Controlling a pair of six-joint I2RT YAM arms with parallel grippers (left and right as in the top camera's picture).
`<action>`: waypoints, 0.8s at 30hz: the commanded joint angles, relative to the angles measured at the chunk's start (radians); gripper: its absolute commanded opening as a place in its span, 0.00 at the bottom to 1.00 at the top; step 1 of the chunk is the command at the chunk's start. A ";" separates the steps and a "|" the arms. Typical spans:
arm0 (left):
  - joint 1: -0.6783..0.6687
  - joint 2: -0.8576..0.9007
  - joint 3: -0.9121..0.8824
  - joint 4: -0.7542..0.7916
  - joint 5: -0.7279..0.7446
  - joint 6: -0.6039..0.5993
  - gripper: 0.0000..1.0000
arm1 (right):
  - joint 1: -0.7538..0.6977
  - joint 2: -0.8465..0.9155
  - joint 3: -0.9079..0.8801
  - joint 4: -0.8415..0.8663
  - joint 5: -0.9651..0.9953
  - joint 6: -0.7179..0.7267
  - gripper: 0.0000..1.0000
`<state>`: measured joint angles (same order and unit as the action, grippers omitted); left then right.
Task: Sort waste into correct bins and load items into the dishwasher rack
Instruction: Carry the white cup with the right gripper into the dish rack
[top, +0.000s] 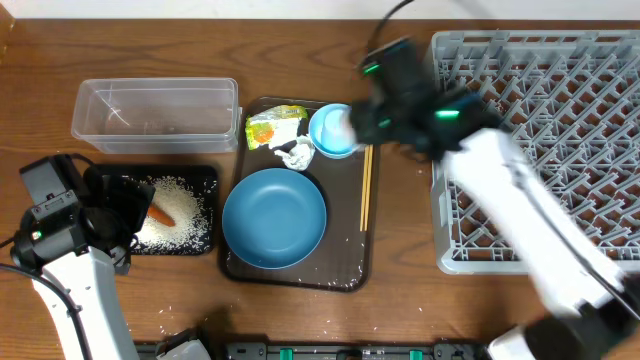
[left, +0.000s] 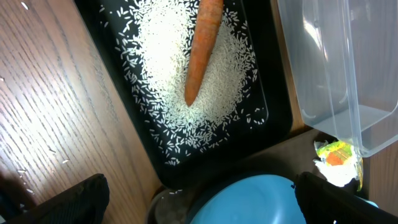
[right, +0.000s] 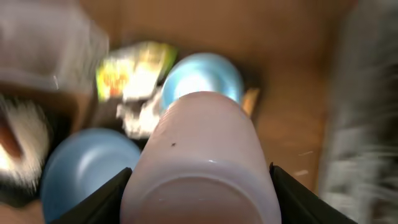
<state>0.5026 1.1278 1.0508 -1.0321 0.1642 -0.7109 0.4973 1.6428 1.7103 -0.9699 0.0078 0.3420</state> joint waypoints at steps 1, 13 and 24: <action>0.004 0.002 0.020 -0.003 -0.017 -0.009 0.97 | -0.146 -0.103 0.040 -0.023 0.067 -0.055 0.61; 0.004 0.002 0.020 -0.003 -0.017 -0.009 0.97 | -0.829 -0.112 0.042 0.050 0.071 -0.103 0.65; 0.004 0.002 0.020 -0.003 -0.016 -0.009 0.97 | -1.056 0.124 0.042 0.127 0.051 -0.105 0.66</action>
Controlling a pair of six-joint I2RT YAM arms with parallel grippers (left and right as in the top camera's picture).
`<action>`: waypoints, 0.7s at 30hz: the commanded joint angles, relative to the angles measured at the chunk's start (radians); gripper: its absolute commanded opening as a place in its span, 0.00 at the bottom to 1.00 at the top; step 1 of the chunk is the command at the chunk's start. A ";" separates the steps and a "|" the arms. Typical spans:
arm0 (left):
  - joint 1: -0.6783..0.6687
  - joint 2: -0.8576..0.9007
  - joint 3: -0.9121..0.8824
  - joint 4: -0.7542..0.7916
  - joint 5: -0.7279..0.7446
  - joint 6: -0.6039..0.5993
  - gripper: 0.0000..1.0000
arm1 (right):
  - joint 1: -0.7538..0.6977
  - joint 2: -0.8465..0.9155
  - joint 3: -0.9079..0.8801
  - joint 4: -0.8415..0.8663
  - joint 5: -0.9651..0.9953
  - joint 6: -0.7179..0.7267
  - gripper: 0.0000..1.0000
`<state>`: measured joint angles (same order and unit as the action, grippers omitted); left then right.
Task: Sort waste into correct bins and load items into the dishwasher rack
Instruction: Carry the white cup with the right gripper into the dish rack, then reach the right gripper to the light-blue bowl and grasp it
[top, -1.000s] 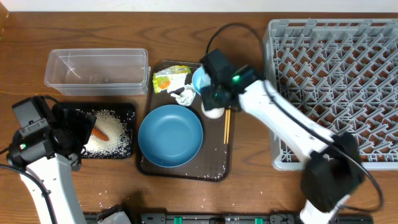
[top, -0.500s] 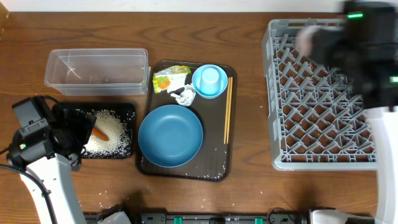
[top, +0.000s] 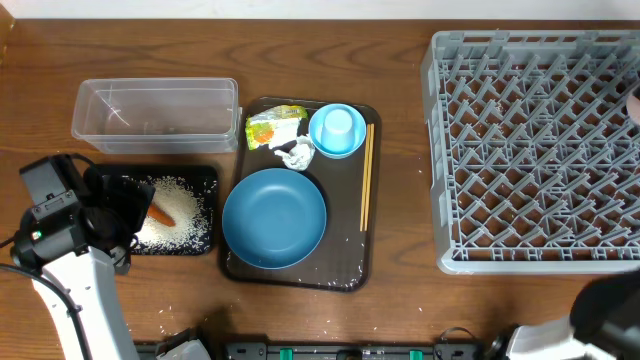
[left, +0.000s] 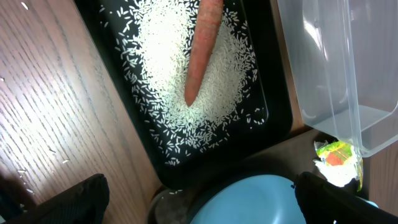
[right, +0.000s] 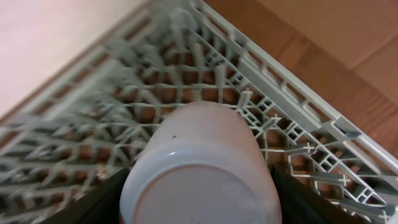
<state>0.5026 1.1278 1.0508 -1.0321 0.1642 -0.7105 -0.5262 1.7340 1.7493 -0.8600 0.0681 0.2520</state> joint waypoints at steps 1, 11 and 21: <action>0.004 0.002 0.020 -0.003 -0.017 -0.009 0.97 | -0.042 0.043 0.003 0.027 -0.014 -0.016 0.65; 0.004 0.002 0.020 -0.003 -0.016 -0.009 0.97 | -0.097 0.066 0.003 0.039 -0.023 -0.022 0.89; 0.004 0.002 0.020 -0.003 -0.016 -0.009 0.97 | -0.076 0.013 0.003 0.007 -0.312 -0.022 0.93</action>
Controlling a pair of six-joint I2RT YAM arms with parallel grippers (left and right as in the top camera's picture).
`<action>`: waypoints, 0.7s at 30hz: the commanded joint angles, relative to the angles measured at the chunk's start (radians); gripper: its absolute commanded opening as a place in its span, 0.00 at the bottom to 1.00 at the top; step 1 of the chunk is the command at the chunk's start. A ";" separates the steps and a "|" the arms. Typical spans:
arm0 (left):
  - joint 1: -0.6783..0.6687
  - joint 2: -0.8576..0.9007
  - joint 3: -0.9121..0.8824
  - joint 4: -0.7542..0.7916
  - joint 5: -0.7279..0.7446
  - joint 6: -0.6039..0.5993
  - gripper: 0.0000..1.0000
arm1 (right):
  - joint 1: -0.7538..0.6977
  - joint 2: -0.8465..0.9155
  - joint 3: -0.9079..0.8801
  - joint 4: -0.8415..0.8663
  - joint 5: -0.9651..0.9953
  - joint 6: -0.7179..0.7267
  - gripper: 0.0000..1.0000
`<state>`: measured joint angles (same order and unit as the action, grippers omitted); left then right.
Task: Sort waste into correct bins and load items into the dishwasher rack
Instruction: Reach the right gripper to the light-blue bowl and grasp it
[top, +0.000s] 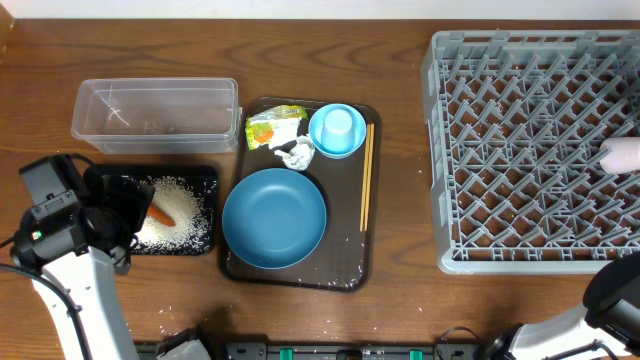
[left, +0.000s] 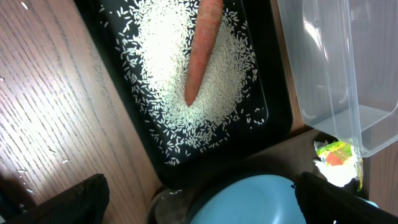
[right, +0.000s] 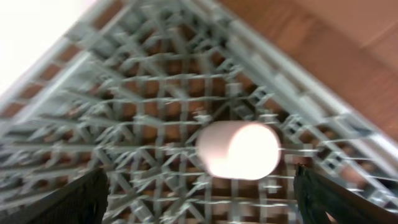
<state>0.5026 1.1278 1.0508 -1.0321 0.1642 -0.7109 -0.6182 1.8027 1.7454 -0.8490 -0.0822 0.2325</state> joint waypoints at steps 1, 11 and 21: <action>0.004 0.002 0.020 -0.003 -0.017 -0.009 0.97 | 0.030 -0.072 0.007 -0.004 -0.221 -0.004 0.93; 0.004 0.002 0.020 -0.003 -0.016 -0.009 0.97 | 0.470 -0.138 0.007 0.000 -0.357 0.001 0.93; 0.004 0.002 0.020 -0.003 -0.016 -0.009 0.97 | 1.029 0.079 0.007 0.133 0.118 0.071 0.98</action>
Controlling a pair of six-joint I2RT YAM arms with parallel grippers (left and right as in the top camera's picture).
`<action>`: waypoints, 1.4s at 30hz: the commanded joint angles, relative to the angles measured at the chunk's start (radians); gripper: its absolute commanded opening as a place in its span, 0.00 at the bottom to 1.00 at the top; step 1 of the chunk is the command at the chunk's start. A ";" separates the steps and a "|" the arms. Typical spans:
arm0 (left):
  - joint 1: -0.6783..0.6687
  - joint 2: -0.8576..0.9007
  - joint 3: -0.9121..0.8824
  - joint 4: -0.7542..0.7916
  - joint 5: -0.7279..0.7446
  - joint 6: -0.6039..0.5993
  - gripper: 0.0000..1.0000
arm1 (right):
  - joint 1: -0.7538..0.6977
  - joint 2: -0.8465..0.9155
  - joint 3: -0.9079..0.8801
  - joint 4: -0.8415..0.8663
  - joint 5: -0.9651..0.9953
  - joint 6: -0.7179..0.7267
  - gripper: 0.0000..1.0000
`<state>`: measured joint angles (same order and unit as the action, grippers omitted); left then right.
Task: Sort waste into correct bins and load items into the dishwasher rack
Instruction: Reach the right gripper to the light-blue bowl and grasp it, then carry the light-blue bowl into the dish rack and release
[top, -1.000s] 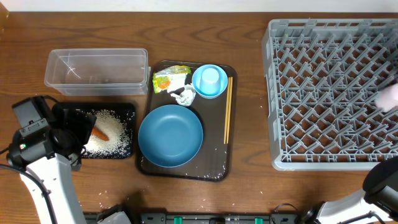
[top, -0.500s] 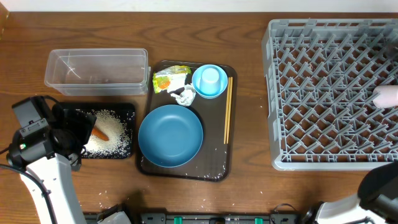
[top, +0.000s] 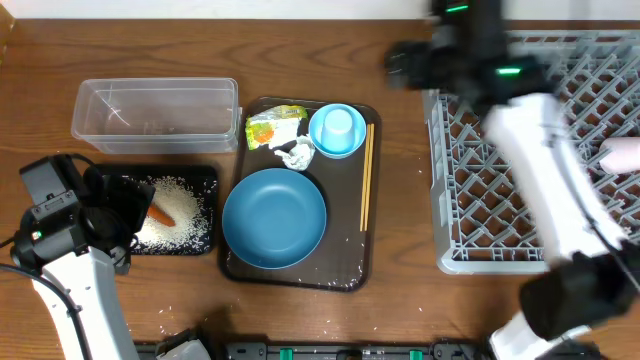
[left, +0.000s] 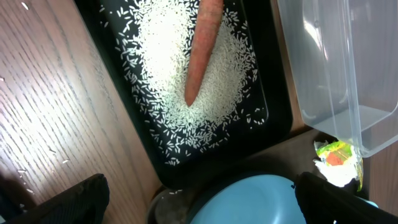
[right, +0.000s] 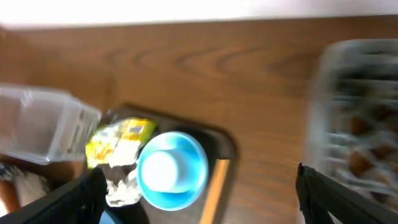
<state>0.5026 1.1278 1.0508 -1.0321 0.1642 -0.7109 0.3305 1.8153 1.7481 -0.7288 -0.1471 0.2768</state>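
Observation:
A pink cup lies in the grey dishwasher rack at its right edge. My right gripper hovers open and empty, blurred, just left of the rack's back corner. Its wrist view looks down on a blue cup in a small blue bowl, a yellow wrapper and chopsticks. These sit on a brown tray with a big blue plate and a crumpled tissue. My left gripper stays open above the black tray of rice with a carrot.
A clear plastic bin stands at the back left, behind the black tray. Rice grains are scattered on the wooden table near the brown tray's front edge. The rack fills the right side.
My right gripper was open over the rack's right part above the dropped pink cup. Now it is left of the rack, behind the brown tray. The left arm has not moved.
My right gripper held the pink cup above the brown tray, then over the rack at the far right. After that it was open and the cup lay in the rack. Now that gripper is back by the tray, empty. The left gripper stayed over the rice tray throughout.

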 joint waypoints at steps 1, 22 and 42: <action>0.004 0.002 0.020 -0.003 -0.017 -0.009 0.97 | 0.111 0.097 0.004 0.021 0.216 0.035 0.99; 0.004 0.002 0.020 -0.003 -0.017 -0.009 0.97 | 0.237 0.369 0.004 0.090 0.218 0.135 0.80; 0.004 0.002 0.020 -0.003 -0.016 -0.009 0.97 | 0.183 0.280 0.316 -0.160 0.275 0.088 0.49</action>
<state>0.5026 1.1278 1.0508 -1.0325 0.1642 -0.7109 0.5549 2.1921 1.9453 -0.8505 0.0868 0.3935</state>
